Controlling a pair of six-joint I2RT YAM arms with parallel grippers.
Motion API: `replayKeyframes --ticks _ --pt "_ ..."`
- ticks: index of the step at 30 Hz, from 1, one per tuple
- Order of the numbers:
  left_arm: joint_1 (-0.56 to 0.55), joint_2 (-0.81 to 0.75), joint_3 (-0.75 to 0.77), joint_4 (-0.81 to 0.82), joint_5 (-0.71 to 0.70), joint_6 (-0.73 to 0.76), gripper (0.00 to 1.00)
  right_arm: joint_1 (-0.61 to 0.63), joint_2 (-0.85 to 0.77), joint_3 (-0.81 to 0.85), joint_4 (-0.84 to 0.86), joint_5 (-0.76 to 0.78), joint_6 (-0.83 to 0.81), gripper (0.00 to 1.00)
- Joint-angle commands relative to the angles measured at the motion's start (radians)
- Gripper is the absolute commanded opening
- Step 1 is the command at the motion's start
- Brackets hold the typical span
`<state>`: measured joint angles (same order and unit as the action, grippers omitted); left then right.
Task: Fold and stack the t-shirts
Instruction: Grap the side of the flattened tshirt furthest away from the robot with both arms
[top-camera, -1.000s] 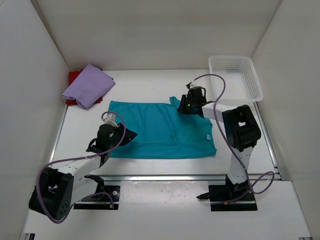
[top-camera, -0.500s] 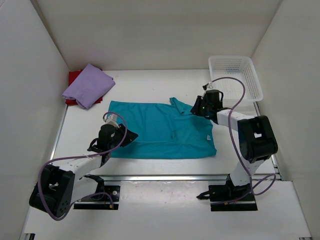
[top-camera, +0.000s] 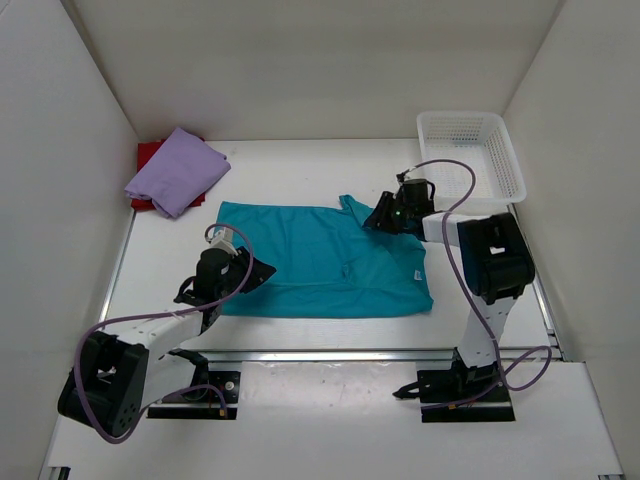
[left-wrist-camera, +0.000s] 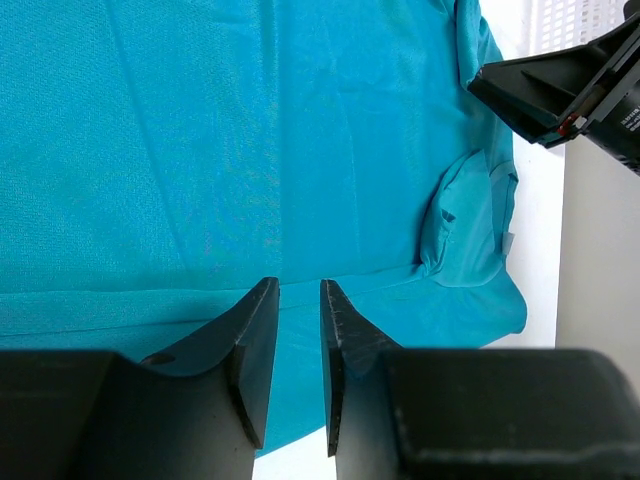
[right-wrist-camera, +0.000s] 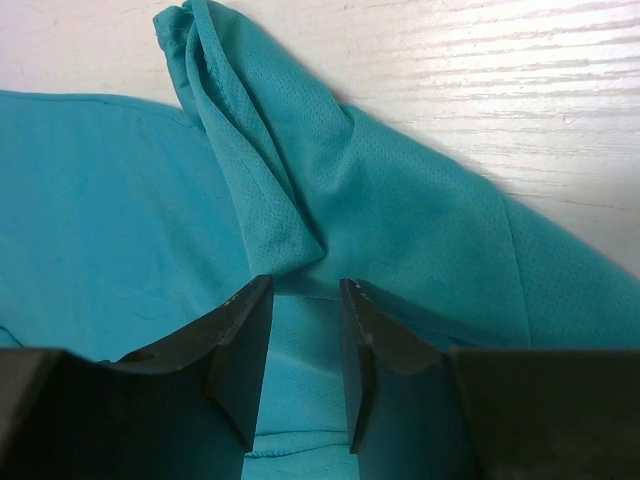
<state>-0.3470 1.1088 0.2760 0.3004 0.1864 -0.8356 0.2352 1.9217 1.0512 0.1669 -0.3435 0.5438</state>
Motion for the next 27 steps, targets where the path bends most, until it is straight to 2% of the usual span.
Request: replayKeyframes --ticks 1,12,18,19,21,24,27 --pt "0.003 -0.018 0.006 0.022 -0.004 0.009 0.34 0.001 0.019 0.041 0.051 -0.031 0.027 0.32" --pt "0.009 -0.027 0.000 0.023 0.007 0.001 0.34 0.007 0.086 0.107 0.029 -0.057 0.044 0.32" --pt "0.005 -0.035 0.000 0.026 -0.001 0.004 0.35 0.015 0.106 0.116 0.049 -0.072 0.053 0.37" --pt "0.006 -0.029 0.000 0.023 0.002 -0.003 0.34 0.012 0.112 0.113 0.057 -0.080 0.057 0.36" --pt "0.009 -0.027 -0.003 0.028 -0.004 -0.005 0.33 0.009 0.109 0.122 0.054 -0.072 0.059 0.23" --pt "0.013 -0.029 0.000 0.026 0.001 -0.002 0.34 0.015 0.094 0.133 0.043 -0.061 0.054 0.17" --pt "0.008 -0.030 0.005 0.025 -0.005 -0.003 0.35 0.016 0.085 0.135 0.046 -0.045 0.032 0.16"
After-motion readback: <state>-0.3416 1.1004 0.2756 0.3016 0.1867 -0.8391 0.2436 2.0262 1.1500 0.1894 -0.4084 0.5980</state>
